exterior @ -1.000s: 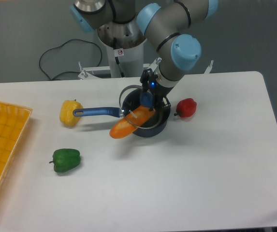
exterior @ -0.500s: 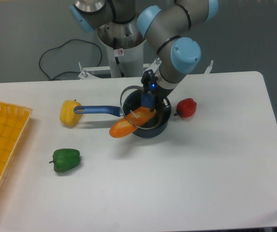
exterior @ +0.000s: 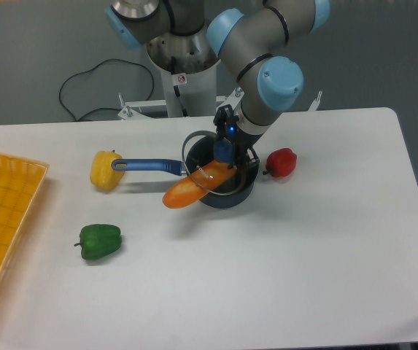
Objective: Close the pot lid
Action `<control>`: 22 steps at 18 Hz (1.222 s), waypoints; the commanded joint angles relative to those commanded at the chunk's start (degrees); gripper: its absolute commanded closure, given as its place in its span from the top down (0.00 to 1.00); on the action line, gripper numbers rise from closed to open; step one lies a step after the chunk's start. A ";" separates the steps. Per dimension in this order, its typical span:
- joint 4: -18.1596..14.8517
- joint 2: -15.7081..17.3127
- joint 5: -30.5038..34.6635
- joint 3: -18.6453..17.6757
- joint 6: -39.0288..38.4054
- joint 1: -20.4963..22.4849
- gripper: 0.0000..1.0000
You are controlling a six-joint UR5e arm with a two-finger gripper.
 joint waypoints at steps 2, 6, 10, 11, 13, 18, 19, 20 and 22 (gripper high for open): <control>0.00 0.00 0.09 0.18 0.00 0.00 0.88; -0.70 -0.35 0.09 1.67 -0.09 0.17 1.00; -3.51 -0.44 0.18 4.82 -0.09 0.18 1.00; -4.47 -0.44 0.09 5.88 -0.09 0.26 1.00; -6.67 -0.44 0.09 8.08 -0.09 0.35 1.00; -8.26 -0.88 -0.61 13.17 -0.35 0.18 1.00; -8.87 -1.92 -0.61 16.23 -0.79 -0.61 1.00; -9.31 -2.19 -0.44 17.13 -0.79 -0.70 1.00; -9.40 -2.29 0.35 18.19 -0.01 -0.53 1.00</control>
